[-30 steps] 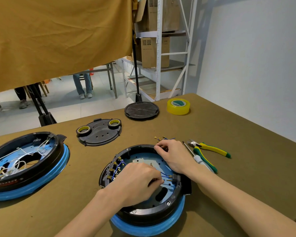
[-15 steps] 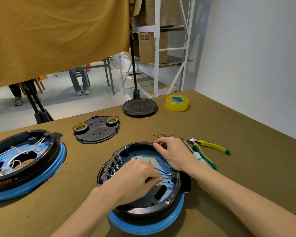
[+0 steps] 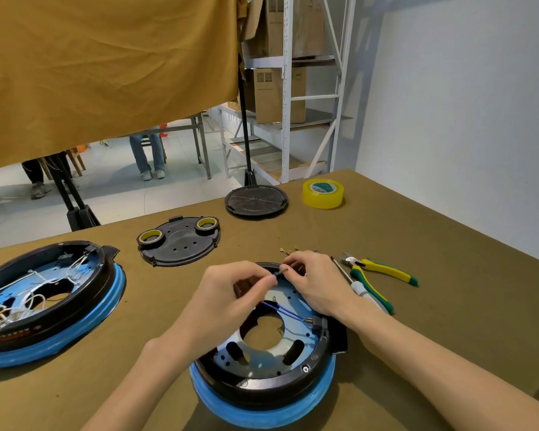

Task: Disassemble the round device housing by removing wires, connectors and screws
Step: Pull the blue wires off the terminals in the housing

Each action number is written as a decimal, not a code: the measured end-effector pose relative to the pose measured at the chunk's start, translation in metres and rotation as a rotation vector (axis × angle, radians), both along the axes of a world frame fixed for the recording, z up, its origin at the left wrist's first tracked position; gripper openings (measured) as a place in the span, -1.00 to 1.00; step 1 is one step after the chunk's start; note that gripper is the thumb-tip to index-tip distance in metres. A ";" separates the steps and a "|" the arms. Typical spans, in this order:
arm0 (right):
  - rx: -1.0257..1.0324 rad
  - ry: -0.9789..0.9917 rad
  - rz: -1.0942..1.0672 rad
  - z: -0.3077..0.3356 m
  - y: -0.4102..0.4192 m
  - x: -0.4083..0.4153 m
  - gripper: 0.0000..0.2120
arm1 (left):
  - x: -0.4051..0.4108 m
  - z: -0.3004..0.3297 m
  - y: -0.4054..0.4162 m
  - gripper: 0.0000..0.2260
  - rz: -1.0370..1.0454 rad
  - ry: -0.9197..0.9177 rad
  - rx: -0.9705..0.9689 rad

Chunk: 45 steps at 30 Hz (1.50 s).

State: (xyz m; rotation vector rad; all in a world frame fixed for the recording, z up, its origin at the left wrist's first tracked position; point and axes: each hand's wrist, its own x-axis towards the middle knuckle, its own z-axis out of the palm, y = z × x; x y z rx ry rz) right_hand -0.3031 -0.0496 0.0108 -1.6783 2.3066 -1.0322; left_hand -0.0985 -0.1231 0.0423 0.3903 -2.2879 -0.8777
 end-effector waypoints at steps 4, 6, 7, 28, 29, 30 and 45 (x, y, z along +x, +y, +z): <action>-0.233 -0.073 0.114 0.011 0.009 0.012 -0.79 | -0.003 0.007 -0.007 -0.82 0.032 -0.024 0.087; -0.165 -0.468 0.302 0.020 0.014 0.021 -0.67 | -0.006 0.006 -0.007 -0.78 0.038 -0.034 0.110; -0.093 -0.622 0.379 0.024 0.017 0.023 -0.63 | -0.007 0.005 -0.007 -0.77 0.052 -0.024 0.122; -0.090 -0.854 0.497 0.025 0.024 0.031 -0.82 | 0.068 -0.026 -0.022 -0.84 0.556 -0.362 0.288; -0.084 -0.849 0.498 0.024 0.024 0.031 -0.83 | 0.070 -0.026 -0.023 -0.84 0.540 -0.375 0.328; -0.077 -0.838 0.499 0.023 0.023 0.031 -0.83 | 0.072 -0.025 -0.023 -0.85 0.521 -0.365 0.357; 0.279 -0.434 0.513 0.066 0.004 0.037 -0.63 | 0.046 0.016 -0.030 -0.82 0.353 -0.003 0.250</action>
